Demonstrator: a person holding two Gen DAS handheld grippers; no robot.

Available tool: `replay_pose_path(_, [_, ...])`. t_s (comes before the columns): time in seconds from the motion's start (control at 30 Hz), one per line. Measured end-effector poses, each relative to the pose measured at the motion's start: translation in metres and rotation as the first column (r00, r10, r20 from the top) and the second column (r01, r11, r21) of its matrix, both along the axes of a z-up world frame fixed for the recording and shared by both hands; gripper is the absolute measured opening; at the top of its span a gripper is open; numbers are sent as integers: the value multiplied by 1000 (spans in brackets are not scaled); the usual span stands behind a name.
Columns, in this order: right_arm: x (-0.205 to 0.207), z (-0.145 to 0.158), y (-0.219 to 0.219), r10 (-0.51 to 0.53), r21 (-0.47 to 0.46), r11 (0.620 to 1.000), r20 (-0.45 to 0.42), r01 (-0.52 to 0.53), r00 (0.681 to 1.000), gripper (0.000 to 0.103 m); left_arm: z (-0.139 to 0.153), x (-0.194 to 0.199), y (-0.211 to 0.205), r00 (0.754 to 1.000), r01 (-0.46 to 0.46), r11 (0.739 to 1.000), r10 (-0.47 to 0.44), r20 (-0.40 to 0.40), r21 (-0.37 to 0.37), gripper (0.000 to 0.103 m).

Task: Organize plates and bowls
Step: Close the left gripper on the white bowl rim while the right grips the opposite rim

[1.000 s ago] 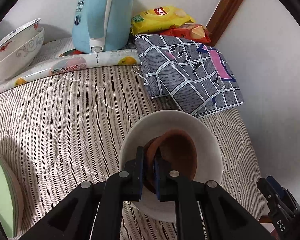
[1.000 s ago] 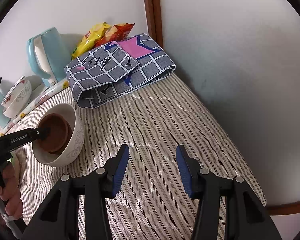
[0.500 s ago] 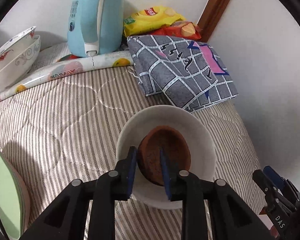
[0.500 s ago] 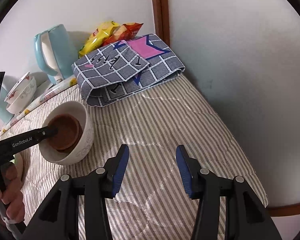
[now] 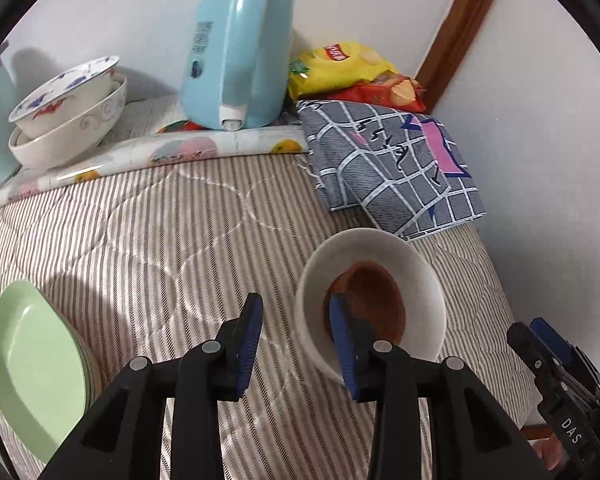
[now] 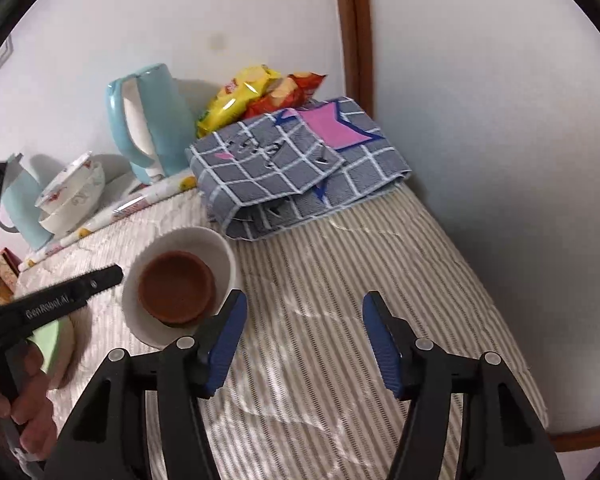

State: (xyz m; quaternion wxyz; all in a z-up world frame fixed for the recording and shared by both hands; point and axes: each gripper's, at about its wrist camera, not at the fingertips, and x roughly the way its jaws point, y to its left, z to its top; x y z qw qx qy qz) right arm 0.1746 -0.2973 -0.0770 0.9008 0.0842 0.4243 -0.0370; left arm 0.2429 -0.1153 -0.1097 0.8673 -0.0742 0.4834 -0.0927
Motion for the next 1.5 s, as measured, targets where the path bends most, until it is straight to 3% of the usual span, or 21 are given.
replay_pose_path(0.33, [31,-17,15,65,31,998,-64,-63,996,60,-10,8,1,1000,1,1000,-1,-27,-11,33])
replay_pose_path(0.7, [62,-41,30,95,-35,994,-131,-101,987,60,-28,22,-7,997,11,999,-7,-81,43,33])
replay_pose_path(1.0, [78,-61,37,104,-64,991,-199,-119,974,44,-36,27,-10,995,19,997,-10,-102,79,36])
replay_pose_path(1.13, [83,-66,38,106,-62,990,-223,-123,969,44,-40,31,-10,993,8,996,3,-117,94,43])
replay_pose_path(1.37, [87,-72,40,124,-59,988,-248,-143,961,44,-43,31,-13,995,20,994,-10,-95,110,44])
replay_pose_path(1.5, [88,-73,38,127,-45,989,-247,-142,961,44,-45,33,-10,993,24,996,-14,-113,83,44])
